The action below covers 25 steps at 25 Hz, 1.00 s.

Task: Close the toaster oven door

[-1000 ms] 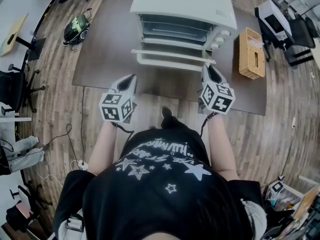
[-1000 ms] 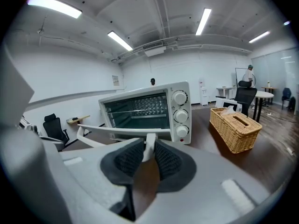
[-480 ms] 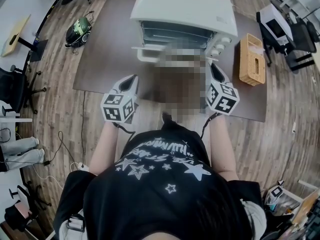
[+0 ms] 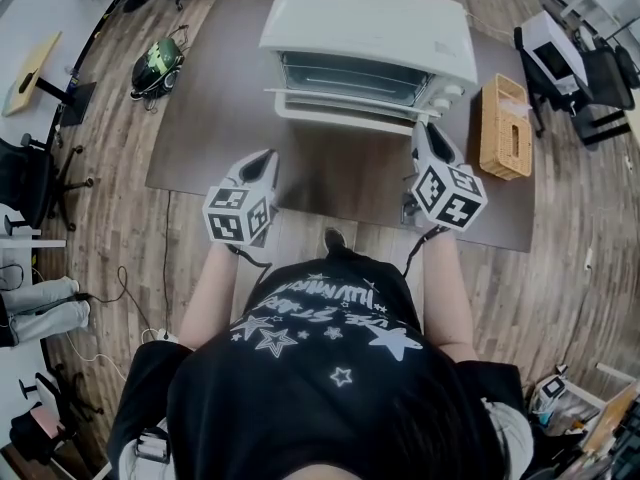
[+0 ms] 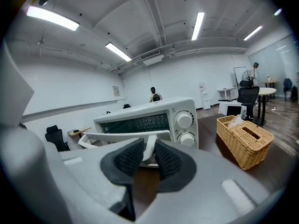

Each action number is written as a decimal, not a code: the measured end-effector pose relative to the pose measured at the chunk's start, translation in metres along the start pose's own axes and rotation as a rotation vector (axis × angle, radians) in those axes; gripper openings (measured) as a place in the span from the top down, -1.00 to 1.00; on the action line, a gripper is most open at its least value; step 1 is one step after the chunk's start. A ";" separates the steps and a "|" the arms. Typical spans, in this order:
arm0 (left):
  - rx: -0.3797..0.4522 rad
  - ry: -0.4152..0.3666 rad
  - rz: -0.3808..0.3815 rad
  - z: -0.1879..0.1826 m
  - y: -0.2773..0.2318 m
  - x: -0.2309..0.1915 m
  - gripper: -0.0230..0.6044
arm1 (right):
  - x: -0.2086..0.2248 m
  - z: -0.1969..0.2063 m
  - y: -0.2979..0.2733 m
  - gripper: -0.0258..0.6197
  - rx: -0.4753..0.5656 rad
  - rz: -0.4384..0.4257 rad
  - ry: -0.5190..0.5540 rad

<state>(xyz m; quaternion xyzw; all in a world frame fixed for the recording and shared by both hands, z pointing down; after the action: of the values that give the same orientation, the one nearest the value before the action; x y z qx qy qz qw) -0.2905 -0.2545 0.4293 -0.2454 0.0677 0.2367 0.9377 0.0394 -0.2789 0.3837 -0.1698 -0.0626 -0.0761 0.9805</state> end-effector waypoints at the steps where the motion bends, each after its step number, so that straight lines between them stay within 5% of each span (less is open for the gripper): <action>1: 0.001 0.000 -0.002 -0.002 -0.002 -0.001 0.89 | 0.001 -0.002 -0.002 0.67 0.002 -0.002 -0.003; 25: 0.006 0.002 0.001 -0.019 -0.029 -0.013 0.89 | 0.010 -0.035 -0.037 0.67 0.054 -0.012 -0.025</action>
<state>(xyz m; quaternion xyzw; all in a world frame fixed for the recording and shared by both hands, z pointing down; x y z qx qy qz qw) -0.2878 -0.2917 0.4280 -0.2427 0.0693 0.2365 0.9383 0.0461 -0.3267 0.3643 -0.1437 -0.0778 -0.0782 0.9834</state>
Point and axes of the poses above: the fingertips, and each gripper's own axes: y backward along the fingers, x to its right, z out of its underside, the point moved 6 cm from there along y, backward along the fingers, and after that the axes turned 5 degrees about y, right-handed, at the moved point
